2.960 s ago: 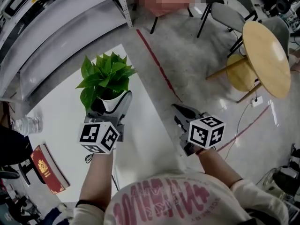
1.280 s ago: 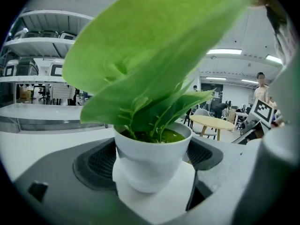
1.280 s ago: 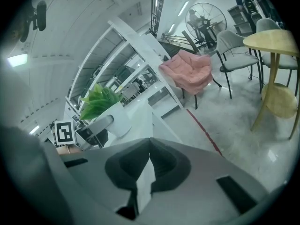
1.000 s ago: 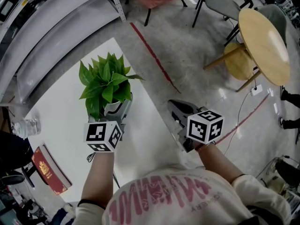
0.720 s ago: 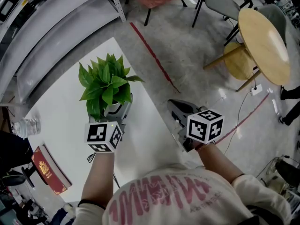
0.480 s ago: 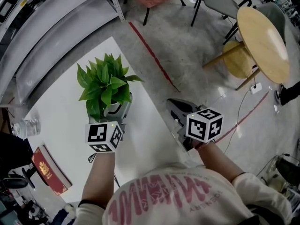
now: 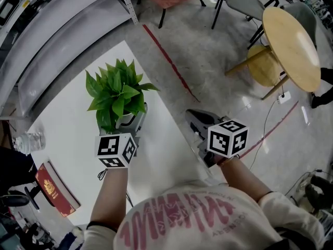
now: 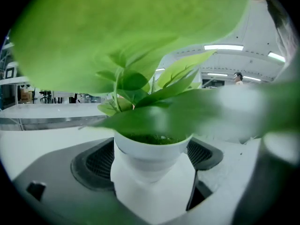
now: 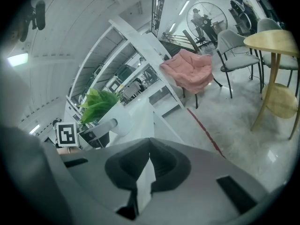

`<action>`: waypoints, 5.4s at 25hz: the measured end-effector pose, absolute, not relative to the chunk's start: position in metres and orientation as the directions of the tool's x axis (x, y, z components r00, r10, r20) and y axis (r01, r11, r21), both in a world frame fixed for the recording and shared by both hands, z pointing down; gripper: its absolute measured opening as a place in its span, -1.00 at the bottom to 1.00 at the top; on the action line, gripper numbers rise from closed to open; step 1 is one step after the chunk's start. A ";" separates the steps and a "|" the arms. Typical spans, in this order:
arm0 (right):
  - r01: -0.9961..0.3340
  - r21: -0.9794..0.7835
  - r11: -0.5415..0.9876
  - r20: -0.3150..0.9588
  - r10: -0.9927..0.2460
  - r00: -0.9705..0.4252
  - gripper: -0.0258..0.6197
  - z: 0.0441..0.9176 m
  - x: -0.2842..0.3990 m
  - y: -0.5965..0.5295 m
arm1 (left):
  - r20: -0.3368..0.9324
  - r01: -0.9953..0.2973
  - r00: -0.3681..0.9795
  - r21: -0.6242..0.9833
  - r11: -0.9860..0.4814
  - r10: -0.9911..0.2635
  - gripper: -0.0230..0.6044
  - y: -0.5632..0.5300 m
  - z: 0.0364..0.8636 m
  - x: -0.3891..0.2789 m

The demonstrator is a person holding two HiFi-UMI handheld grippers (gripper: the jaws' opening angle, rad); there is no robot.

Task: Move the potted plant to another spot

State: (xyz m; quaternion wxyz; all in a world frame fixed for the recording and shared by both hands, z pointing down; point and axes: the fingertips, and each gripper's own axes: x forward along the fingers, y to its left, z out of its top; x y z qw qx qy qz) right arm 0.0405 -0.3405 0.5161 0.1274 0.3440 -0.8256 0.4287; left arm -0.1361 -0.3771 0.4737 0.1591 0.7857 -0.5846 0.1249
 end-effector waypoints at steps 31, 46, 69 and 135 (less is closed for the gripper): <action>-0.672 -0.631 0.387 0.519 -0.433 -0.737 -0.90 0.524 0.039 -0.340 | 0.369 -0.959 0.283 0.122 -0.255 -0.885 0.59 -0.379 0.473 -0.135; -0.658 -0.631 0.412 0.510 -0.420 -0.751 -0.90 0.518 0.034 -0.339 | 0.384 -0.960 0.280 0.112 -0.257 -0.880 0.59 -0.372 0.470 -0.135; -0.615 -0.610 0.500 0.483 -0.380 -0.789 -0.90 0.492 0.044 -0.316 | 0.372 -0.977 0.209 0.125 -0.174 -0.904 0.59 -0.314 0.460 -0.115; -0.436 -0.419 0.797 0.201 -0.387 -0.900 -0.90 0.314 -0.083 -0.129 | -0.022 -0.901 0.307 0.315 -0.299 -0.951 -0.92 -0.082 0.263 -0.150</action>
